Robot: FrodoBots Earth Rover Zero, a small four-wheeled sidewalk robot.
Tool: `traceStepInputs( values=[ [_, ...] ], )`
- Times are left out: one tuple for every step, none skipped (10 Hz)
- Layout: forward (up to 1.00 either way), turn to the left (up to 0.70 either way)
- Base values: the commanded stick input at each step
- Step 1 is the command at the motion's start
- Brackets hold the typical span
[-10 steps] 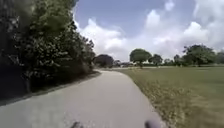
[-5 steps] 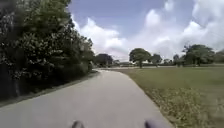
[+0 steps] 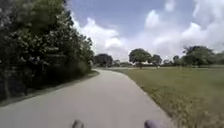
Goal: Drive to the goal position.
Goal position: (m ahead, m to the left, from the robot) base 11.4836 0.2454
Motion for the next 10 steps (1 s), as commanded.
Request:
traceStepInputs(
  values=[
    [0.85,0.0],
    [0.85,0.0],
    [0.85,0.0],
    [0.85,0.0],
    [0.85,0.0],
    [0.85,0.0],
    [0.85,0.0],
    [0.85,0.0],
    [0.85,0.0],
    [0.85,0.0]
  ],
)
